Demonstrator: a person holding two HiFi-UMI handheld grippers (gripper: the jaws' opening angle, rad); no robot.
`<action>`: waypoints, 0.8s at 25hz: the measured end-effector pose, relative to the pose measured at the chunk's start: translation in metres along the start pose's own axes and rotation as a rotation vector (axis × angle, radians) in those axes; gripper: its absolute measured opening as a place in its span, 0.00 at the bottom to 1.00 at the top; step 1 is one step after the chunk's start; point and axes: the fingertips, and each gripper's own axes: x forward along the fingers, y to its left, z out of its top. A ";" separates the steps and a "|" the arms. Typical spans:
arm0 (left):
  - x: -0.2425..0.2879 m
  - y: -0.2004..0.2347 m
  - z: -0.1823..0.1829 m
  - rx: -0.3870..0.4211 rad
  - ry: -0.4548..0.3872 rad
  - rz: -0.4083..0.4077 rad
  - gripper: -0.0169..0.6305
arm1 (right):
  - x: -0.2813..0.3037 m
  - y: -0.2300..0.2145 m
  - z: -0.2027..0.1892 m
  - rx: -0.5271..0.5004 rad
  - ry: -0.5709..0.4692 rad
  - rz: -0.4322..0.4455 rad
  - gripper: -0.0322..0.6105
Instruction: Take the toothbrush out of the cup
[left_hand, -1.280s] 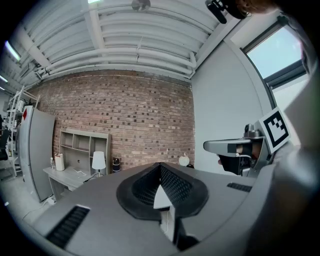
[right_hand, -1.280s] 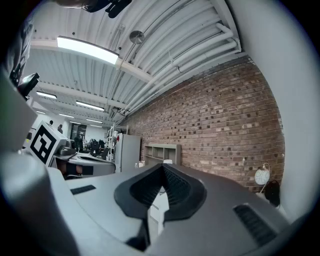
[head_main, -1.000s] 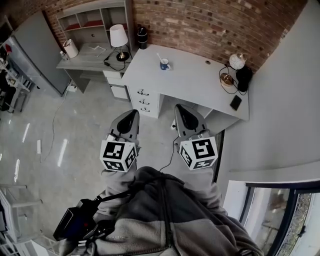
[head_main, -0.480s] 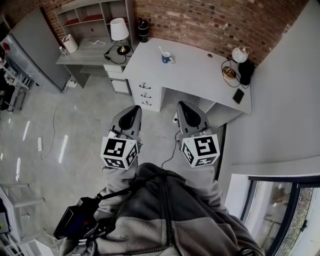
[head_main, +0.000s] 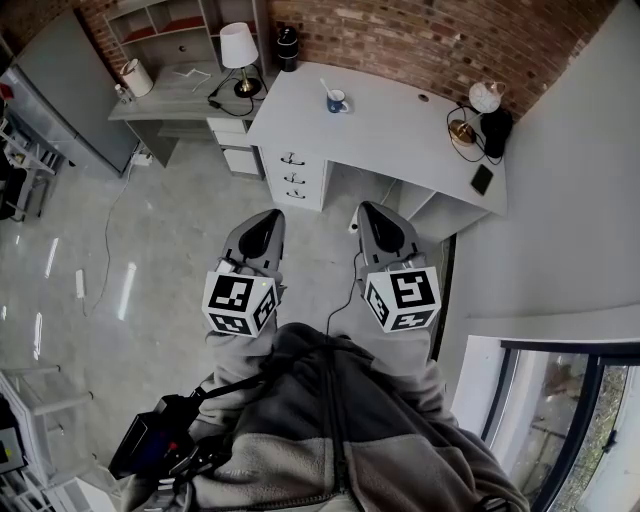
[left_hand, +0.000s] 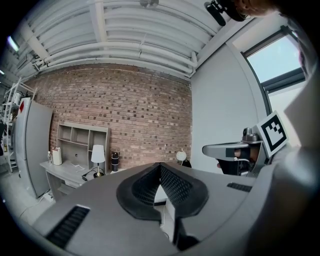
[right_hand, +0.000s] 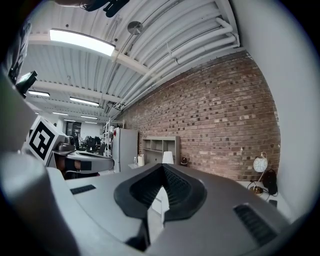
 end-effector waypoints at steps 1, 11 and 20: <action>-0.001 0.002 -0.001 -0.004 0.002 0.000 0.03 | 0.001 0.001 -0.001 -0.001 0.004 0.000 0.05; -0.001 0.017 -0.011 -0.047 0.021 -0.007 0.03 | 0.013 0.008 -0.007 -0.011 0.044 -0.016 0.05; -0.007 0.022 -0.019 -0.049 0.020 0.000 0.03 | 0.013 0.012 -0.009 -0.016 0.022 -0.033 0.05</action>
